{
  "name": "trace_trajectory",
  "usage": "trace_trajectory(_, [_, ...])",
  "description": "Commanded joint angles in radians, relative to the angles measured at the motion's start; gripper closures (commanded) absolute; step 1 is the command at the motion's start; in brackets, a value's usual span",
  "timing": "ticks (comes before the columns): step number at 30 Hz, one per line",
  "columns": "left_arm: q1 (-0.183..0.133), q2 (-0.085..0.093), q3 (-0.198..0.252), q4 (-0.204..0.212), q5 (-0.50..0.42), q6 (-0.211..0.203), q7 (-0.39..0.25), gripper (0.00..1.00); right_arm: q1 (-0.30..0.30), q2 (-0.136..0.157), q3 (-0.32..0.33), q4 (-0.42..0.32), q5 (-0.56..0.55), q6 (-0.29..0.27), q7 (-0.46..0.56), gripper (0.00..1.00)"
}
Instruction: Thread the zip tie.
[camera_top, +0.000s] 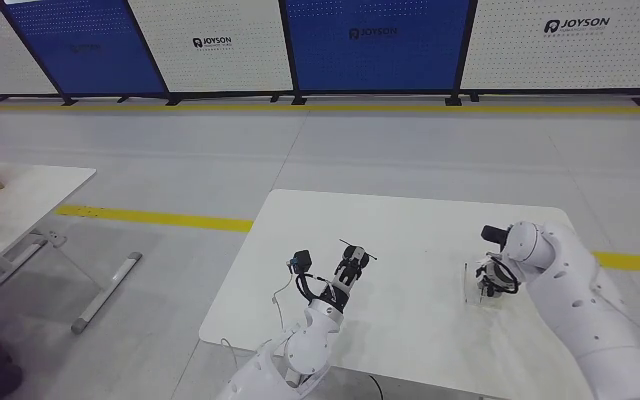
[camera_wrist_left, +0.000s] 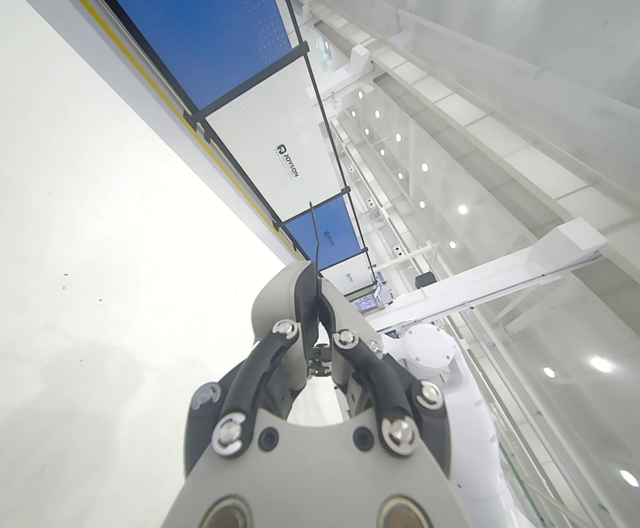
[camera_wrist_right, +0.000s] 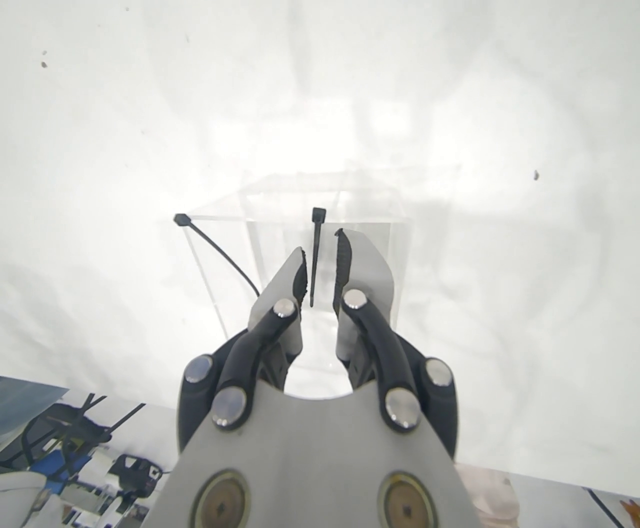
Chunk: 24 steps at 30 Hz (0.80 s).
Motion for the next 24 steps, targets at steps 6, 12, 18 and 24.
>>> trace_trajectory(6, [0.000,0.000,0.000,0.000,0.000,0.000,0.000,1.00,0.003,-0.010,0.009,0.002,-0.014,0.000,-0.010,1.00])
trace_trajectory(12, [0.000,0.000,0.000,0.000,0.000,0.000,0.000,1.00,-0.055,0.010,0.077,-0.118,-0.064,0.000,-0.009,1.00])
trace_trajectory(18, [0.000,0.000,0.000,0.000,0.000,0.000,0.000,1.00,-0.235,0.055,0.273,-0.425,-0.102,0.000,-0.023,1.00])
trace_trajectory(24, [0.000,0.000,0.000,0.000,0.000,0.000,0.000,1.00,-0.501,0.073,0.517,-0.792,-0.044,0.000,-0.150,1.00])
